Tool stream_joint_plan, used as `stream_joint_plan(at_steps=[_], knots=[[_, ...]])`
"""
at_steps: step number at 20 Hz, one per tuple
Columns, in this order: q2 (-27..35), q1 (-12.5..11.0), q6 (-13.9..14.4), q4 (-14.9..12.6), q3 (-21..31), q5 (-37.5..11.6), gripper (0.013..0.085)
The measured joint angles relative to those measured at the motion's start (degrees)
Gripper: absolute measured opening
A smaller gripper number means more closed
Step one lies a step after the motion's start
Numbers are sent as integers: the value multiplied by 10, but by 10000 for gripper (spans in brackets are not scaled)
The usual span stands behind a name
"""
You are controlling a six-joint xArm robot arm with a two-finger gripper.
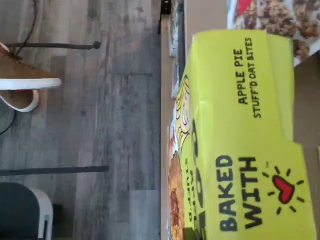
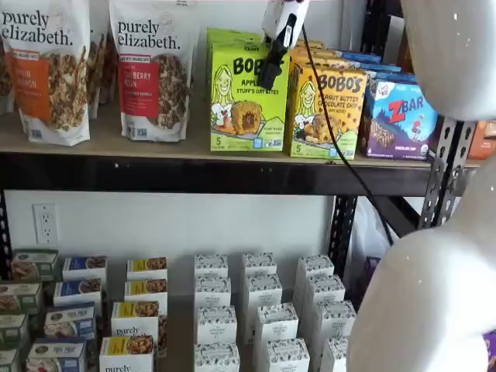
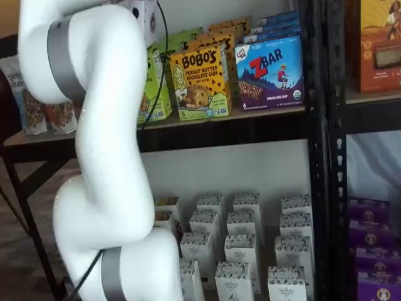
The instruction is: Pick the green box on the top shelf, the fourth from the left
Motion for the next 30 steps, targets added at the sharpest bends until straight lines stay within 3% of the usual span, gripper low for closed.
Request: stream_joint_plan(at_steps=[12, 22, 30], knots=[[-75, -20, -1, 6, 16, 66, 290], [-140, -68, -39, 15, 61, 95, 290], [-175, -81, -58, 8, 111, 96, 290]])
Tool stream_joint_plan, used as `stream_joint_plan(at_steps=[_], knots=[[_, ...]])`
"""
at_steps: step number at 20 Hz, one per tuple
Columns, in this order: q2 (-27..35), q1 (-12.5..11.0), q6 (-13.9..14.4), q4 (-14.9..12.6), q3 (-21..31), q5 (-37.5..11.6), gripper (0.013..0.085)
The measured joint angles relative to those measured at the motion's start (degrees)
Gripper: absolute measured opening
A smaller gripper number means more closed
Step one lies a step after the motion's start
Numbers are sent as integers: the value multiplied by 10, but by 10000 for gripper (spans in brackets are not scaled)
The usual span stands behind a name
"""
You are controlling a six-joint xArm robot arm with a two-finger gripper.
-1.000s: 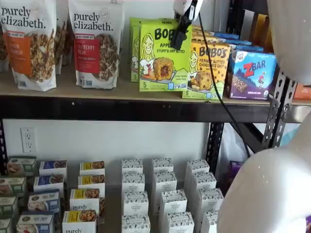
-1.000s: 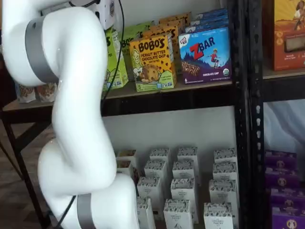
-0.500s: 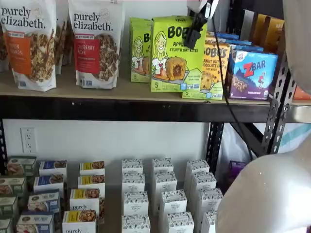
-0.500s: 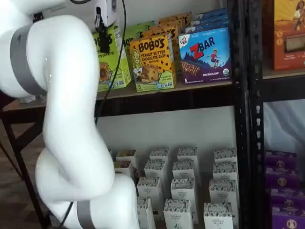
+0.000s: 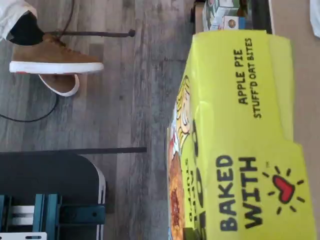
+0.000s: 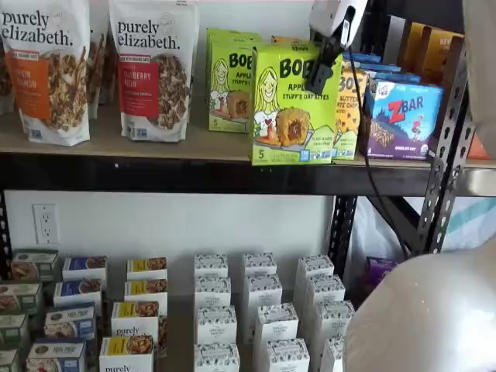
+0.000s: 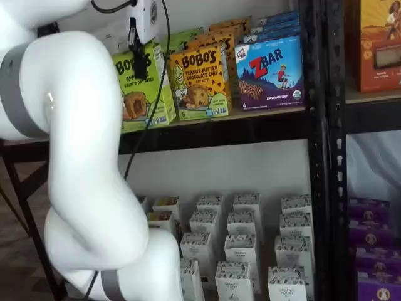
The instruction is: Pick the green box on the top shelf, the fourth from the left
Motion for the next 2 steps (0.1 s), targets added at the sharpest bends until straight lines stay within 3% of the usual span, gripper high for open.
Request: stream_joint_plan(at_steps=[2], knots=[[-9, -1, -3, -2, 14, -5, 290]])
